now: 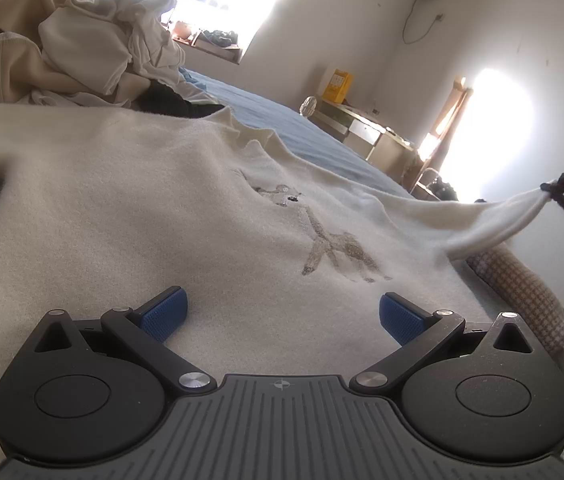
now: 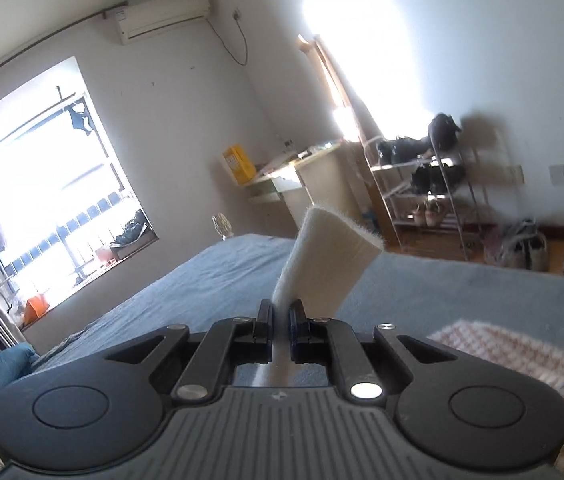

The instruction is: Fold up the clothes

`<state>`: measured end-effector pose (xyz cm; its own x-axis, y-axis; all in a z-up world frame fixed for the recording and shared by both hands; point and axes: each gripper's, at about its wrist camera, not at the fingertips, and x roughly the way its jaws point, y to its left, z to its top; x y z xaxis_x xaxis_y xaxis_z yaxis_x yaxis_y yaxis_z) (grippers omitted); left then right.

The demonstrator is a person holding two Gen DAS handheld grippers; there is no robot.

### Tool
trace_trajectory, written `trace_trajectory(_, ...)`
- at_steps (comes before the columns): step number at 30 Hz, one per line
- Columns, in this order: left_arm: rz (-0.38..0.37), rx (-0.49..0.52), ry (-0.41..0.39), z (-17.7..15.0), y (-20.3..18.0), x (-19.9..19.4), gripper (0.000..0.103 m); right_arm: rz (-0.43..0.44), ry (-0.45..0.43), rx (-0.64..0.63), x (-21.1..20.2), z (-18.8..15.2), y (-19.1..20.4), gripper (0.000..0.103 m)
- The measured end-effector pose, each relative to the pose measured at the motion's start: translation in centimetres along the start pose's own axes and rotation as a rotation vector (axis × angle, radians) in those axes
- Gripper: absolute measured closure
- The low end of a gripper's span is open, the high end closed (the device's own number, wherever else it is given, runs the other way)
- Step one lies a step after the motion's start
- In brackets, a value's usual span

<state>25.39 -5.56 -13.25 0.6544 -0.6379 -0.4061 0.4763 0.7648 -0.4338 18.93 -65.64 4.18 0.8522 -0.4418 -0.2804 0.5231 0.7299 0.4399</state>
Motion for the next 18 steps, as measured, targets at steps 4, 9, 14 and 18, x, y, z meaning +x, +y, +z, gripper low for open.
trace_trajectory(4, -0.004, -0.004, -0.002, 0.0, 0.0, 0.0, 0.000, -0.083, 0.045, 0.013, 0.4, -0.3, -2.5, 0.094)
trace_trajectory(9, -0.005, -0.005, -0.002, 0.0, 0.0, 0.0, 0.000, -0.259, 0.211, 0.206, 4.6, -3.9, -10.9, 0.083)
trace_trajectory(14, -0.005, -0.005, -0.003, 0.0, 0.0, 0.0, 0.000, -0.271, 0.032, 0.449, 0.2, -3.5, -16.0, 0.072)
trace_trajectory(18, -0.005, -0.006, -0.003, 0.0, 0.0, 0.0, 0.000, -0.114, 0.045, 0.203, -1.4, -3.2, -9.5, 0.072)
